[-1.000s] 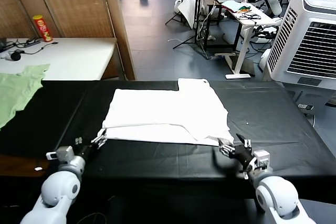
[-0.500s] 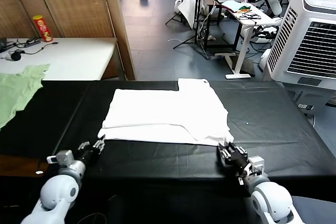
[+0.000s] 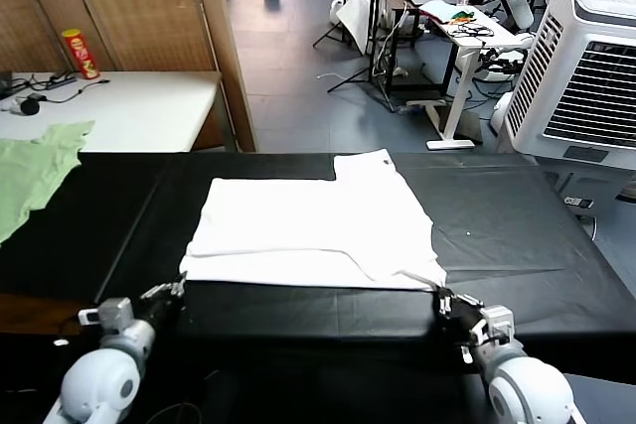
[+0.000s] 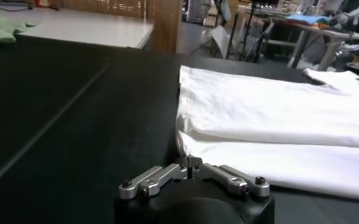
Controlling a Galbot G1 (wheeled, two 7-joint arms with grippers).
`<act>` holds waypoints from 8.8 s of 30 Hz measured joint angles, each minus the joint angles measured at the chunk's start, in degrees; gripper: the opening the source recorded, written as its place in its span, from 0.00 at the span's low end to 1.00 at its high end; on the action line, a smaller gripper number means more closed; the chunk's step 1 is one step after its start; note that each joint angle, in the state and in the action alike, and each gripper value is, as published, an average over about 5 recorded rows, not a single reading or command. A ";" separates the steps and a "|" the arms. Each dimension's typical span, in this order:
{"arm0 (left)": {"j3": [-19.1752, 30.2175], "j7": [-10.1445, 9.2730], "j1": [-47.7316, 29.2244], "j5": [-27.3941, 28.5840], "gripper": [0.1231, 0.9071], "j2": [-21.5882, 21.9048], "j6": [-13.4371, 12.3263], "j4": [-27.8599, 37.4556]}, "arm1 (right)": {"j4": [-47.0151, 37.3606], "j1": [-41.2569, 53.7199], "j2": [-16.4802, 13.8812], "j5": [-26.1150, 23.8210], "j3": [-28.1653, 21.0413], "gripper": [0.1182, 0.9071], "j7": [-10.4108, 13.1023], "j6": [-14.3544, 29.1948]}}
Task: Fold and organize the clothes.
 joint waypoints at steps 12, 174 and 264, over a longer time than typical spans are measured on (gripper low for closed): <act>-2.78 -1.06 7.46 1.54 0.11 -0.84 1.41 -6.36 | 4.96 -5.76 0.01 0.95 2.97 0.40 -0.08 -0.56; 4.26 1.34 -10.14 -0.81 0.22 10.30 5.18 4.66 | -3.56 16.25 -9.09 15.12 -5.19 0.47 1.72 -6.98; 2.04 3.14 -10.48 2.60 0.63 -5.45 -2.20 10.96 | -7.76 20.32 0.96 5.42 -2.17 0.86 -2.56 4.24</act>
